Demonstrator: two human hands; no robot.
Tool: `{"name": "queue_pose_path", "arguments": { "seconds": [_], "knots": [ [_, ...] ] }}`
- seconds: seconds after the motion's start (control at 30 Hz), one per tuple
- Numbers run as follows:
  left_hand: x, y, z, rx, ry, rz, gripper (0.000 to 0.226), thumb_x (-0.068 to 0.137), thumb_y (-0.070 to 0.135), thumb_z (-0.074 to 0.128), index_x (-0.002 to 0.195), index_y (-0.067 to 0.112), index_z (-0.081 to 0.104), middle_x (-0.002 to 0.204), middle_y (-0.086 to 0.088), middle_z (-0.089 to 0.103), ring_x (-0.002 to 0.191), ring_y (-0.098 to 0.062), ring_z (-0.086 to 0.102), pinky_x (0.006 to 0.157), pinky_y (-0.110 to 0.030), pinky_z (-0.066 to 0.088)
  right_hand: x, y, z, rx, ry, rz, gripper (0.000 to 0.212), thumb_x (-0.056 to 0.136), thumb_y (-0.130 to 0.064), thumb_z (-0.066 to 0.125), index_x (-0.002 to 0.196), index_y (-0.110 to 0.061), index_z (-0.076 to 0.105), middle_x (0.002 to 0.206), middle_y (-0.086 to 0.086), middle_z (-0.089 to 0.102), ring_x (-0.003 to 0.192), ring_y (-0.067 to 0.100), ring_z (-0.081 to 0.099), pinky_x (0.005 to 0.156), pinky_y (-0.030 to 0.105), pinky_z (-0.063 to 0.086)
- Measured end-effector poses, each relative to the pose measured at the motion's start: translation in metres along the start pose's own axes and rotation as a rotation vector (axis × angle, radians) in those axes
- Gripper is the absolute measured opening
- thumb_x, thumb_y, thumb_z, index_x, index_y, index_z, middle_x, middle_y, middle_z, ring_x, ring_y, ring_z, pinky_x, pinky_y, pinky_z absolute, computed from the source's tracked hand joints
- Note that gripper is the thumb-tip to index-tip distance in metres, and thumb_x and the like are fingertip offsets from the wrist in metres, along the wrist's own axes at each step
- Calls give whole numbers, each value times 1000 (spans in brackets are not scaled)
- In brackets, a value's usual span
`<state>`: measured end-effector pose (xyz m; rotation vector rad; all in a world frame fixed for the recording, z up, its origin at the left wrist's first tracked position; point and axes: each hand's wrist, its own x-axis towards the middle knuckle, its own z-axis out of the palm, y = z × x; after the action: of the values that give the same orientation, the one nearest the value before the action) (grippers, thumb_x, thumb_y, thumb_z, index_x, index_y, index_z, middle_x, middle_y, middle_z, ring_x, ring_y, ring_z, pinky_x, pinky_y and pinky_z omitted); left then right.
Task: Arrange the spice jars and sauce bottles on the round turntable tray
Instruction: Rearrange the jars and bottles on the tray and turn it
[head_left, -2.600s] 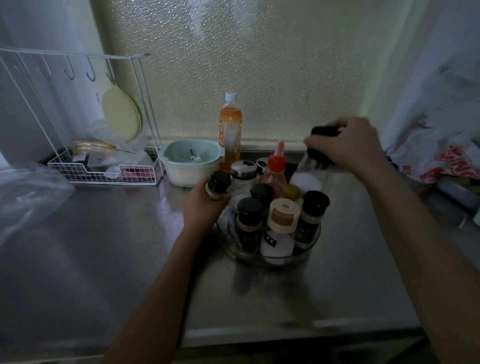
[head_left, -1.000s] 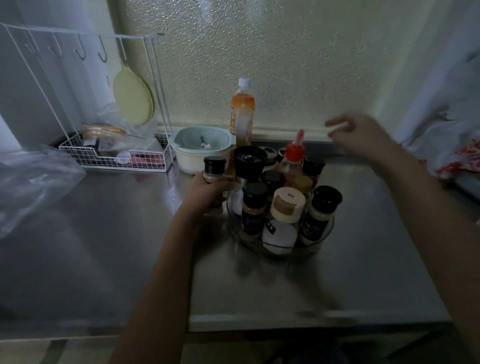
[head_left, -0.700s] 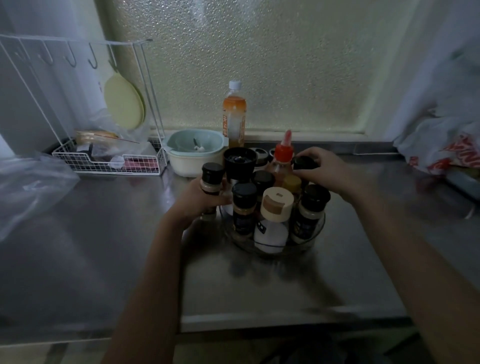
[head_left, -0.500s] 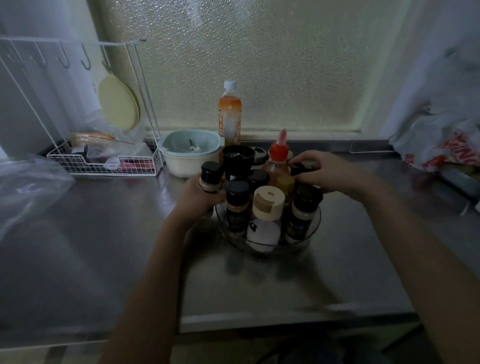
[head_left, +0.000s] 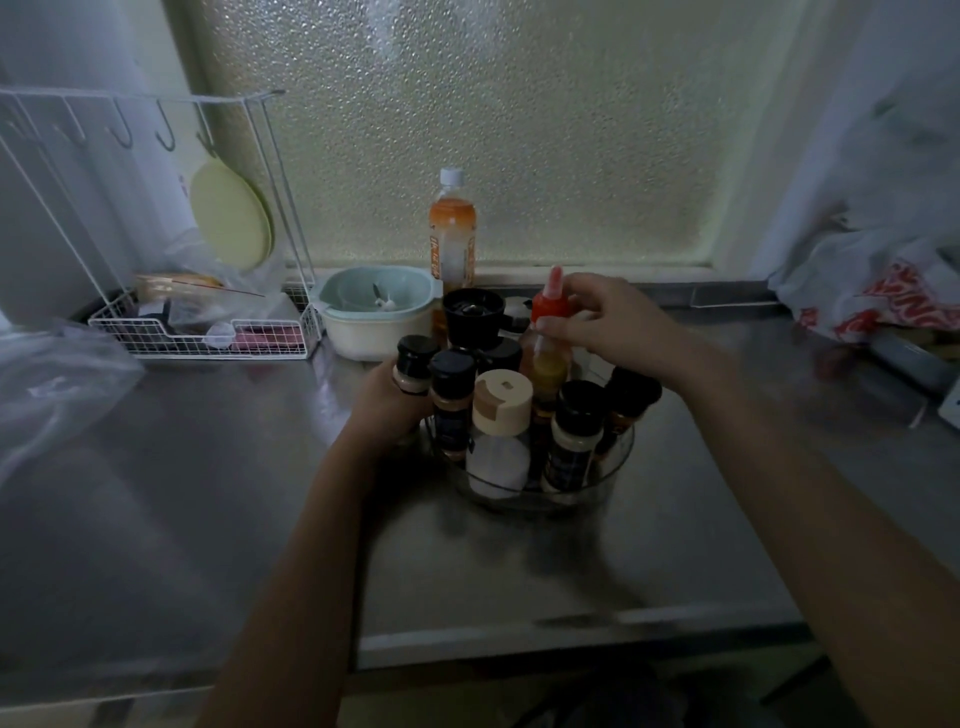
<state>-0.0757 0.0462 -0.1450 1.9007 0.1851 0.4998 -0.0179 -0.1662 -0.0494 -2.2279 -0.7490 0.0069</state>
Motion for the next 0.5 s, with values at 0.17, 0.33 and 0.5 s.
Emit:
{"name": "queue_pose_path", "arguments": {
  "seconds": [0.17,0.33,0.5],
  "knots": [
    [0,-2,2,-26,36,9,22,78,3,68,75,22,58,71,12,58,60,8,50,56,-7,42,-2,2,0,29,14,38,37,84,-29,68,119,-19,59,105,-3,61,90,9,58,69,19,43],
    [-1,1,3,-47,60,23,28,79,5,69,67,27,56,68,12,58,55,6,52,50,-7,42,-15,13,-4,-45,192,57,33,82,-40,67,109,-25,56,100,-5,59,89,10,57,70,24,45],
    [0,0,3,-43,39,33,30,77,1,69,70,26,56,71,13,59,51,20,52,52,-1,41,-42,-11,-1,-171,212,-226,31,78,-55,60,89,-27,66,78,-15,61,75,-3,51,70,23,40]
  ]
}}
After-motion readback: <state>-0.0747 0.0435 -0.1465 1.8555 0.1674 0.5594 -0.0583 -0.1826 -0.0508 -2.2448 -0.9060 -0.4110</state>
